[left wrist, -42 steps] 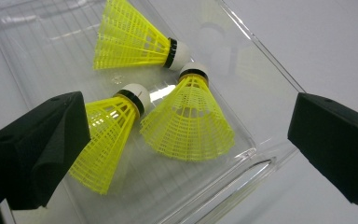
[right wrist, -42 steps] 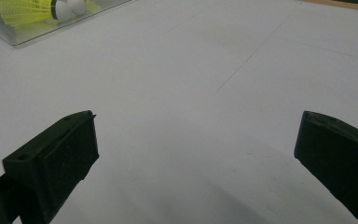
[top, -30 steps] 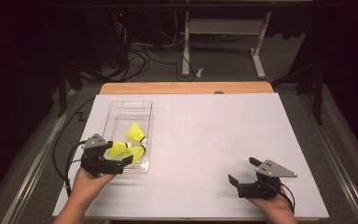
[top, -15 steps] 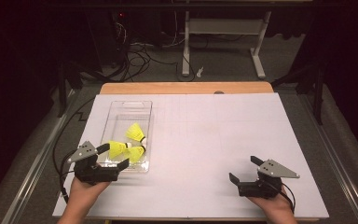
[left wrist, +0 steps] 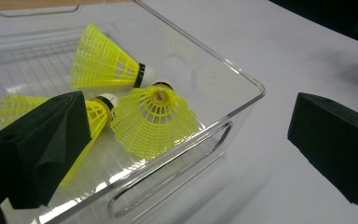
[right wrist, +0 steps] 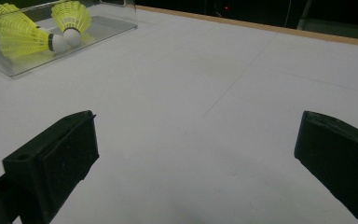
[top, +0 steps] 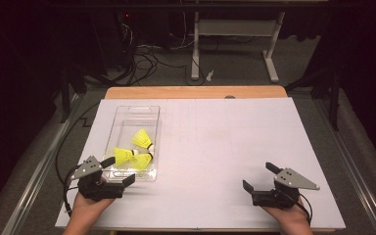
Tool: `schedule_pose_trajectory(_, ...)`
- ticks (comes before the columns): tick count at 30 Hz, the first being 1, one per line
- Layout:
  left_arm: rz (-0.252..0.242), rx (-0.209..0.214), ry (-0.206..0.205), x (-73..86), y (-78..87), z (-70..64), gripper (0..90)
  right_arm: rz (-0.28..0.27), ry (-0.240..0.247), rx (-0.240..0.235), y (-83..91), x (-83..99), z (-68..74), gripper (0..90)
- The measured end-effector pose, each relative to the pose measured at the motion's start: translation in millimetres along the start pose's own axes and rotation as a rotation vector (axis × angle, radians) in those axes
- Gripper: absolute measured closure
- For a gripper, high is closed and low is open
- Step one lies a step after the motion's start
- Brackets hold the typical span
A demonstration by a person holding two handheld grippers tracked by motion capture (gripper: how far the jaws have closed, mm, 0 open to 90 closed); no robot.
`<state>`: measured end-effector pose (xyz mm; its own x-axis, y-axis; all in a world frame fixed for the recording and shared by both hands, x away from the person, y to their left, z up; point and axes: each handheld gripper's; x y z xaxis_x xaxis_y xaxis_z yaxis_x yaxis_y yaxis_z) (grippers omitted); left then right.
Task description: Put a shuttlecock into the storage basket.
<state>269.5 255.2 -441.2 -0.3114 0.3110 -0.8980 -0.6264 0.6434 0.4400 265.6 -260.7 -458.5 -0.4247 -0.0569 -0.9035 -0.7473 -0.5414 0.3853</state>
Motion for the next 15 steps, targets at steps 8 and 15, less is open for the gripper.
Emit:
schedule_pose_trajectory(8, 0.004, -0.008, -0.005, 0.6, -2.7, -1.3, 0.5, 0.002, 0.001, -0.005, 0.1, 0.7, -1.9, 0.1)
schedule_pose_trajectory(15, 0.003, -0.011, -0.006, 1.2, -1.1, -0.4, 0.5, -0.001, 0.006, -0.004, -0.5, 0.2, -1.1, 0.1)
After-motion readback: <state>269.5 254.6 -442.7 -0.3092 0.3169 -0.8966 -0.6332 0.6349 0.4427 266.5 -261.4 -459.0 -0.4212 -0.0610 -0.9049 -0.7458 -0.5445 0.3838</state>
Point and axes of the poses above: each handheld gripper's, and its own axes: y roughly backward along the jaws, x roughly out of its underside, z roughly to its left, and after that the axes turned 11 degrees about -y, right-handed
